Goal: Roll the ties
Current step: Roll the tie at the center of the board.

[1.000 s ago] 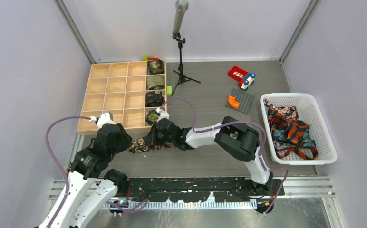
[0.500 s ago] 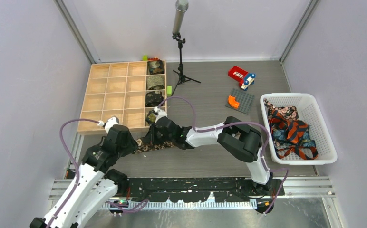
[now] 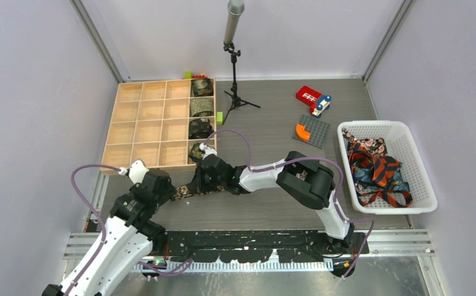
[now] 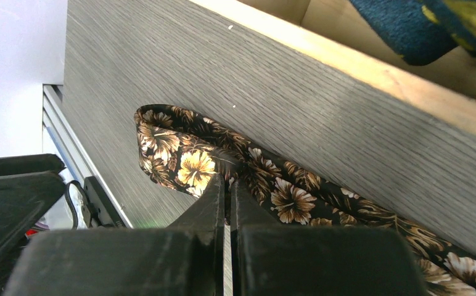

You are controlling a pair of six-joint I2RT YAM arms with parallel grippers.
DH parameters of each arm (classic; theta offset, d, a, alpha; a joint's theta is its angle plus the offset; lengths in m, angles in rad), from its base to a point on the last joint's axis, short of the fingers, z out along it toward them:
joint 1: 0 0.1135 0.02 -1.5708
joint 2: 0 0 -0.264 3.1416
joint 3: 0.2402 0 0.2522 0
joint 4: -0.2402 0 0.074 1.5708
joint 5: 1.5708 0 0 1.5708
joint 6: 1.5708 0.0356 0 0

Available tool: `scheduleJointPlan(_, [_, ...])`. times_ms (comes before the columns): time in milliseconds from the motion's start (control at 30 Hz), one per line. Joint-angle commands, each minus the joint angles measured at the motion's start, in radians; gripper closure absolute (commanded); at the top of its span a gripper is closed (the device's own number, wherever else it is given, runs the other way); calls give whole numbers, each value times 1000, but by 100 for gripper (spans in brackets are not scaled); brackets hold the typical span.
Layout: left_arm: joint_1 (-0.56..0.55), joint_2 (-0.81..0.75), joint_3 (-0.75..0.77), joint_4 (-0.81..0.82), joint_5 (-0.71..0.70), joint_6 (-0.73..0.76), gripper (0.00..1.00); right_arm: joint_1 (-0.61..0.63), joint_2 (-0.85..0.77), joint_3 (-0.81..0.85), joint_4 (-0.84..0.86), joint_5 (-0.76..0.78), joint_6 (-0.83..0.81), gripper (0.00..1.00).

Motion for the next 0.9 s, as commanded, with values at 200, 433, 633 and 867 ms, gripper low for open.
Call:
scheduleJointPlan(200, [65,112,-63,164,84,42,49,2,-16,7,-39,29,-41,100])
scheduleJointPlan(433, [163,178,-102,268,180,115,53,2,-30,27,-97,40,-50,85])
scheduleJointPlan(633, [163,208,-114,319,181,142,55,3,-30,49,-126,41,-54,80])
scheduleJointPlan(867, [163,216,-128,333,186,120,55,3,-45,86,-173,42,-71,64])
